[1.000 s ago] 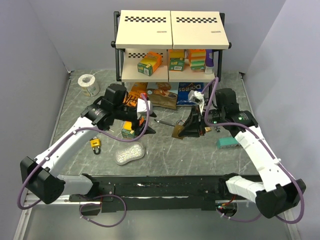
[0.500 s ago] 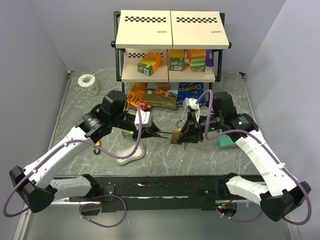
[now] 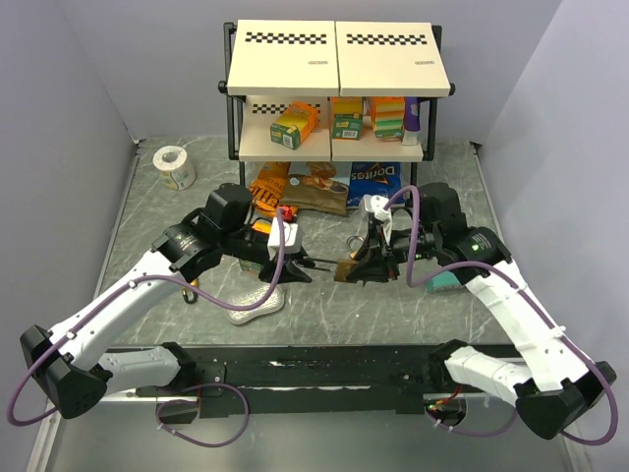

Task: Lock with the key
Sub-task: Lock the lock.

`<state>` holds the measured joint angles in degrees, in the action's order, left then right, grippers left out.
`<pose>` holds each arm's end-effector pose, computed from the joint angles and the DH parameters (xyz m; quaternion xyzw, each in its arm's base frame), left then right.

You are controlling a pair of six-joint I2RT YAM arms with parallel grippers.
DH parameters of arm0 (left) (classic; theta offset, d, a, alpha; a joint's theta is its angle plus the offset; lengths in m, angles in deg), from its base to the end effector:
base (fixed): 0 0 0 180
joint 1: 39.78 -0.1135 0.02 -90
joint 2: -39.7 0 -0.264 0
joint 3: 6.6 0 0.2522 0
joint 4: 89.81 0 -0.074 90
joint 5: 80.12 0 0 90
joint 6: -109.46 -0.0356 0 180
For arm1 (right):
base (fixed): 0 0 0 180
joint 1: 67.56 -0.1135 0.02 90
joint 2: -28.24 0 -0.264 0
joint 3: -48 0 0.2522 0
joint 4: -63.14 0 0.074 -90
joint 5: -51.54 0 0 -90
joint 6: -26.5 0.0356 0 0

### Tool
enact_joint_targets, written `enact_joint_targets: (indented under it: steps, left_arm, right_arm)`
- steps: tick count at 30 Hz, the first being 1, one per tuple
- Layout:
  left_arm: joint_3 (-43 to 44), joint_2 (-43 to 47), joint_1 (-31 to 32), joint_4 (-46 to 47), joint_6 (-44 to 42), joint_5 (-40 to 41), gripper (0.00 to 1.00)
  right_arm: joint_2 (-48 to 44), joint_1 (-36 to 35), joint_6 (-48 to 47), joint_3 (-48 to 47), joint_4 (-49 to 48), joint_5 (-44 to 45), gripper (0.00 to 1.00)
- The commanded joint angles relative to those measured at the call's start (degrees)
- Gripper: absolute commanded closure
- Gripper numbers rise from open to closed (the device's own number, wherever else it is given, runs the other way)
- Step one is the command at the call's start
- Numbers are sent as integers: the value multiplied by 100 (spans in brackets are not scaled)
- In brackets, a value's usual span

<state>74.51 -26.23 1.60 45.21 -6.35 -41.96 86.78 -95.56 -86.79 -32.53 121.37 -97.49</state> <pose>0.1608 -0.1790 0.3729 0.6132 0.5269 -0.4358 0.3957 0.1539 0.1164 0.3786 -0.5367 0.6033 0.4552 0.3751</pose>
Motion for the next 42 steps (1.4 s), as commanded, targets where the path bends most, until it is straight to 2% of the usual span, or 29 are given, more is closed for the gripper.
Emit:
enact_joint_targets:
  steps: [1, 9, 12, 15, 18, 19, 21, 22, 25, 33, 36, 42]
  left_arm:
    - [-38, 37, 19, 116, 171, -300, 61]
    - [-64, -78, 89, 292, 401, -336, 67]
    - [-82, -60, 80, 327, 374, -310, 79]
    - [-82, -51, 89, 328, 383, -319, 98]
    - [-47, 1, 89, 354, 532, -336, 99]
    - [-55, 19, 63, 406, 576, -345, 99]
    - [-90, 106, 10, 476, 699, -432, 99]
    - [-99, 142, -25, 520, 725, -450, 99]
    - [-82, 195, -122, 538, 840, -591, 99]
    - [-117, 274, -131, 986, 1358, -749, 99]
    - [-108, 274, -131, 1048, 1473, -732, 99]
    - [-135, 274, -131, 1241, 1675, -609, 99]
  right_arm:
    - [-221, -117, -35, -373, -553, -171, 100]
    - [-203, -196, 9, -408, -677, -162, 100]
    - [-194, -231, -35, -417, -623, -153, 100]
    - [-221, -223, -9, -382, -711, -109, 100]
    - [-186, -231, -18, -390, -651, -57, 100]
    - [-168, -231, -44, -408, -563, -57, 81]
    - [-159, -231, -97, -417, -379, 14, 53]
    - [-168, -223, -106, -408, -334, 57, 28]
    - [-247, -222, -176, -276, -211, 233, 12]
    - [-247, -214, -141, 146, -544, 102, 11]
    - [-159, -231, -80, 137, -658, -4, 16]
    - [-54, -231, 52, 84, -808, -215, 33]
